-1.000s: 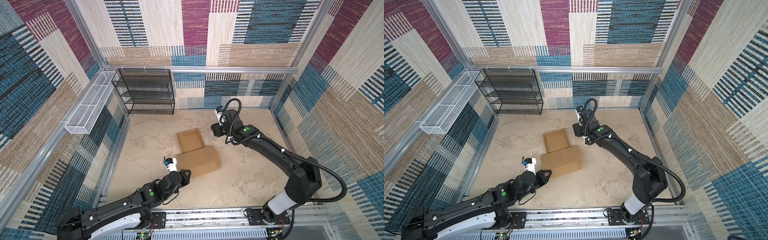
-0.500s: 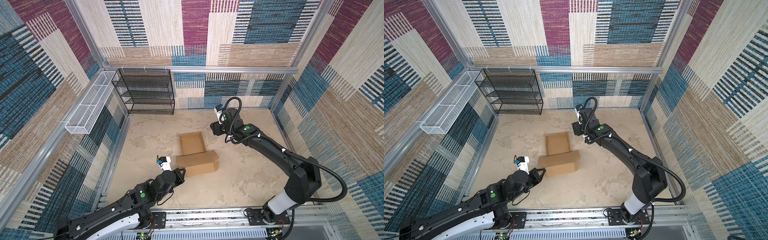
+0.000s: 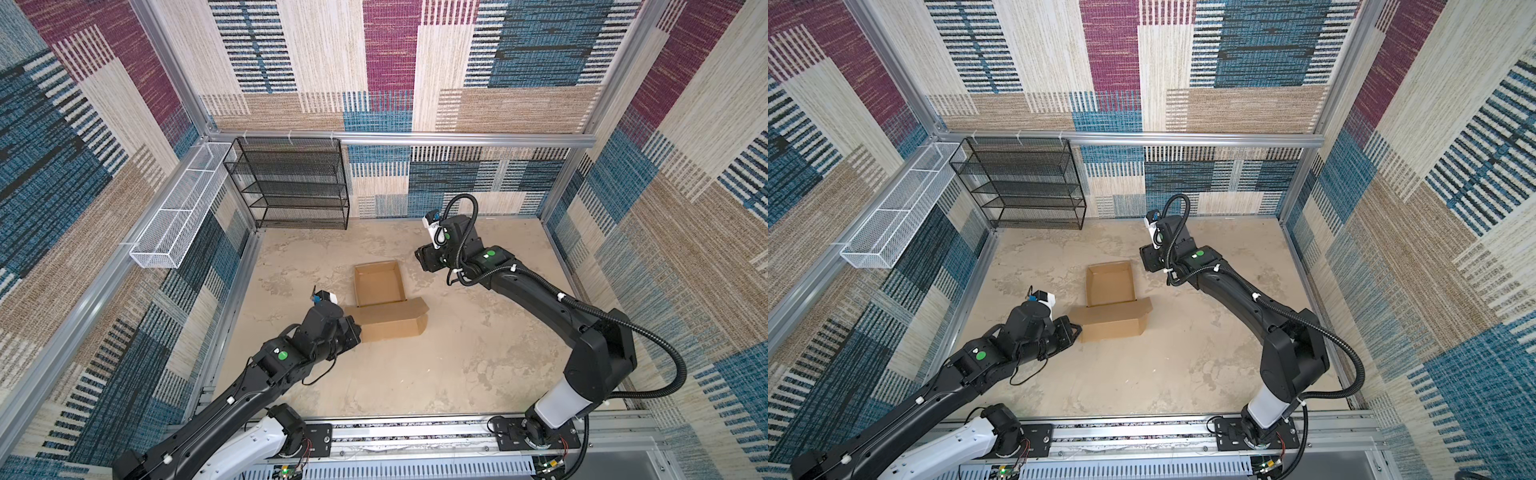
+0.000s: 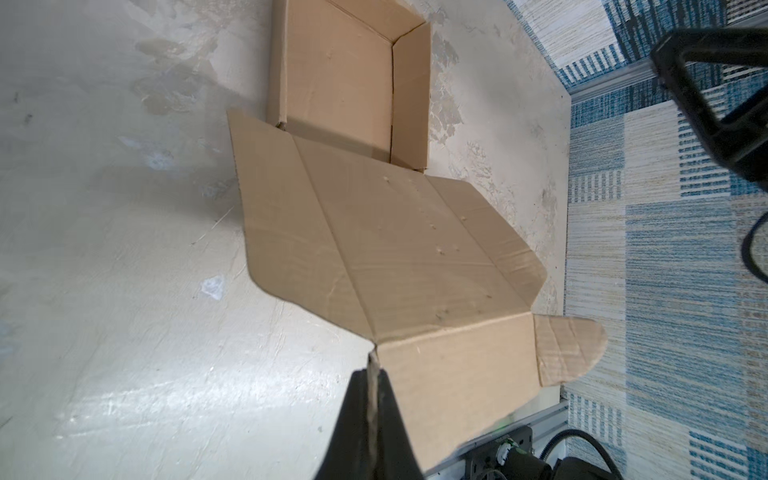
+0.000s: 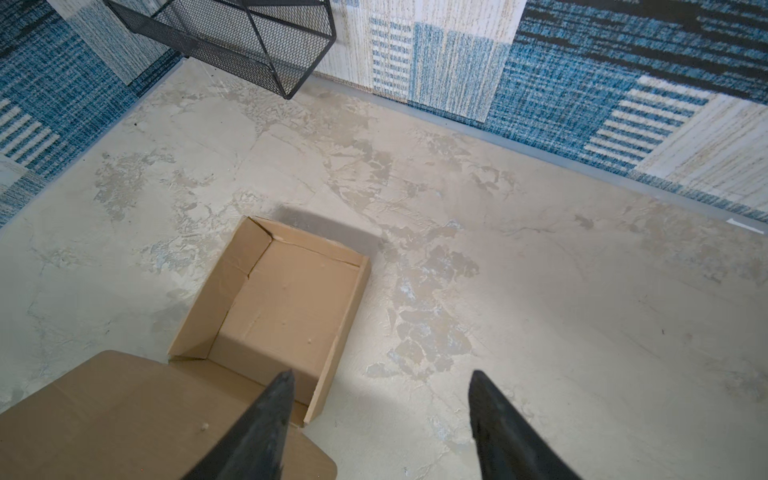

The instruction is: Fold the paper box

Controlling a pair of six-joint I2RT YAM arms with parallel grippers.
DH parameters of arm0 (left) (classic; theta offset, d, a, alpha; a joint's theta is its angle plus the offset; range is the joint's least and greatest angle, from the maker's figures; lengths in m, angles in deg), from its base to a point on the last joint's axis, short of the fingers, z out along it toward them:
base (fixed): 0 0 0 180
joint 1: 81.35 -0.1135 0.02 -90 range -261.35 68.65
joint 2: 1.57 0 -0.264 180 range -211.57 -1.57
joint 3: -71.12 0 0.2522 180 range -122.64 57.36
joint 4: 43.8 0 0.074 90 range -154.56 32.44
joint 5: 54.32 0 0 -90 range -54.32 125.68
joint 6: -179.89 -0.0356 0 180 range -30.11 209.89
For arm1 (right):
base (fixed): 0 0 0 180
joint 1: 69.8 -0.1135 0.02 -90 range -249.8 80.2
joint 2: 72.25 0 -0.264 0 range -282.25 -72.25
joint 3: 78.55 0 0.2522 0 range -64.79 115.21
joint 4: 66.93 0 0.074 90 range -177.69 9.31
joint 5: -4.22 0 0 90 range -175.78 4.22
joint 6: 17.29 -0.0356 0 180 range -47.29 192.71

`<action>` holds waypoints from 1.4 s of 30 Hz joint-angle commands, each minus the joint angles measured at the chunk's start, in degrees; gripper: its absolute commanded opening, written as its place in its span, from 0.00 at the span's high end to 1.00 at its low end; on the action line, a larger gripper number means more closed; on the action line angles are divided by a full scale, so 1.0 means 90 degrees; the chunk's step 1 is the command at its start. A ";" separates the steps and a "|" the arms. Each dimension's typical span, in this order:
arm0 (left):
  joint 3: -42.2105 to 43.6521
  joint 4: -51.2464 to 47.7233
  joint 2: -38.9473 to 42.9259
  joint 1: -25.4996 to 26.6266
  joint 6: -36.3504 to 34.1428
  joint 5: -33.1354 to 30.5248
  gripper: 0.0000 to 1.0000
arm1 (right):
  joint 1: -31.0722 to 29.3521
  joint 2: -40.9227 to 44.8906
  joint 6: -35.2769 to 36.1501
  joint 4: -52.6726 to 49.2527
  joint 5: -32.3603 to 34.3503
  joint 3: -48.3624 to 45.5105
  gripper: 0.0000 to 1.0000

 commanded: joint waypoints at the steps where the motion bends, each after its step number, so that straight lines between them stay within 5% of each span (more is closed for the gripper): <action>1: -0.0665 -0.0679 -0.0532 -0.0338 -0.1041 0.1217 1.00 | -0.0005 0.0052 0.0100 0.0152 -0.0311 -0.0009 0.32; 9: -0.2685 -0.2305 -0.1961 -0.1046 -0.2446 0.1955 1.00 | -0.0025 0.0048 0.0558 0.0359 -0.1203 -0.0312 0.41; 17: -0.3332 -0.2313 -0.2833 -0.1647 -0.3066 0.2371 1.00 | -0.0156 0.0000 0.0624 0.0509 -0.1677 -0.0715 0.59; 27: -0.4217 -0.2811 -0.3704 -0.2322 -0.3972 0.2897 1.00 | -0.0308 0.0082 0.0757 0.0535 -0.1614 -0.0967 0.60; 42: -0.5670 -0.4239 -0.5072 -0.2535 -0.5459 0.3676 1.00 | -0.0308 0.0642 0.0573 0.0433 0.0050 -0.0780 0.50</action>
